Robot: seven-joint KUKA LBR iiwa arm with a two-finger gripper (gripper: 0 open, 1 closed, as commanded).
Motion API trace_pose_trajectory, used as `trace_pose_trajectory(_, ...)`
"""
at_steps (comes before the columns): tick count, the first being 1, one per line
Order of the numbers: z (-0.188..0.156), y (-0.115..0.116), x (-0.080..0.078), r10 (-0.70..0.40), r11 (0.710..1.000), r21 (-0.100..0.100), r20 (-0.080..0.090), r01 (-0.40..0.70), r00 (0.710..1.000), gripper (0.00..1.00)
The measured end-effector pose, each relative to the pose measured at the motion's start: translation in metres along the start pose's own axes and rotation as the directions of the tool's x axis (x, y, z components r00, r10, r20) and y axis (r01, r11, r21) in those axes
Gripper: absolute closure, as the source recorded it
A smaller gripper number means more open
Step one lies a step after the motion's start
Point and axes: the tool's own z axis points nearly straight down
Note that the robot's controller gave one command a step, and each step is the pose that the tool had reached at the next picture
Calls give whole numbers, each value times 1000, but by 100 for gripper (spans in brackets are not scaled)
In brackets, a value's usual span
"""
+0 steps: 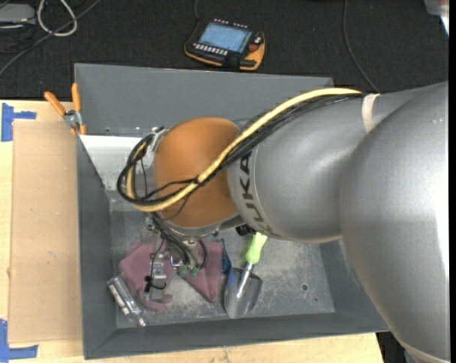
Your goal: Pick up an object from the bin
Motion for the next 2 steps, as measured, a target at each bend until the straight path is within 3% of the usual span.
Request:
trace_pose_trajectory(1,0,0,0,0,1000,0,0,0,1000,0)
trace_pose_trajectory(2,64,12,-21,-229,974,0,1,229,974,0)
